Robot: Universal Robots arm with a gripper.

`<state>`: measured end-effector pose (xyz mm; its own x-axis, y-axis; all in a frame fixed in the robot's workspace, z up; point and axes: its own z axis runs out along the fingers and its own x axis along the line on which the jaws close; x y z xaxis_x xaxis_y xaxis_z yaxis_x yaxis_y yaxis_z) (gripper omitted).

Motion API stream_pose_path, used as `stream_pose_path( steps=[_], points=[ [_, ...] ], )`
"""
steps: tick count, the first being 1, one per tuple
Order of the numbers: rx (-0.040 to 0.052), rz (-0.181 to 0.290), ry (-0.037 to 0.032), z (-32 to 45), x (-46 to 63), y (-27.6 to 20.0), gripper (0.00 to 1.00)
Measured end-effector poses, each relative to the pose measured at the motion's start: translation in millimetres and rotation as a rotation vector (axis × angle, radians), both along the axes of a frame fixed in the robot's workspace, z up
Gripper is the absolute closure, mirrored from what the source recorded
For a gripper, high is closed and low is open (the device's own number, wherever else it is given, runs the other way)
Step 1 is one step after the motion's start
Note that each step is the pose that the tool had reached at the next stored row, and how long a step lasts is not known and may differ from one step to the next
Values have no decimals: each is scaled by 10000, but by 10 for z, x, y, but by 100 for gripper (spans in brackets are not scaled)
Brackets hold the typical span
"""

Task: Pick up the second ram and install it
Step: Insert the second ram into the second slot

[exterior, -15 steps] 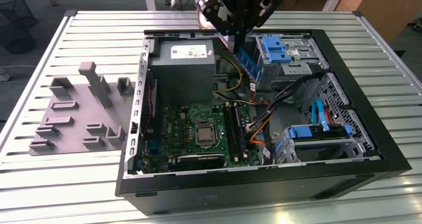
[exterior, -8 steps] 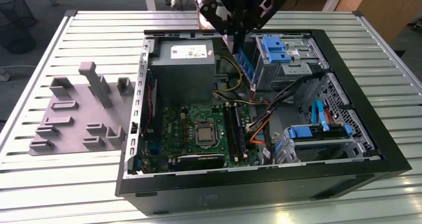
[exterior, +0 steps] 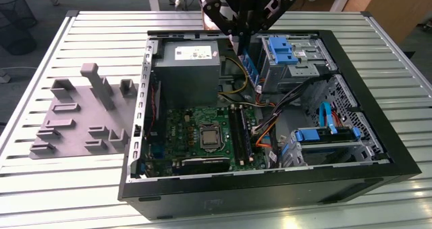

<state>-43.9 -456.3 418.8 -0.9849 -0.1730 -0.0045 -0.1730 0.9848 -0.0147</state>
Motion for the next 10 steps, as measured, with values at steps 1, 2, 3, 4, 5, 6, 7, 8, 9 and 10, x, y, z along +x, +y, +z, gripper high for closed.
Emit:
stream_pose_path(
  steps=[1,2,3,4,5,6,7,8,9,10],
  points=[
    [0,-1,0,0,0,0,86],
    [0,0,0,0,0,0,86],
    [0,0,0,0,0,0,86],
    [1,-1,0,0,0,0,86],
    [1,-8,0,0,0,0,86],
    [0,-27,0,0,0,0,86],
    [0,-77,0,0,0,0,86],
    [1,-146,0,0,0,0,86],
    [1,-221,0,-1,0,0,86],
    [1,-304,0,-1,0,0,86]
  ],
)
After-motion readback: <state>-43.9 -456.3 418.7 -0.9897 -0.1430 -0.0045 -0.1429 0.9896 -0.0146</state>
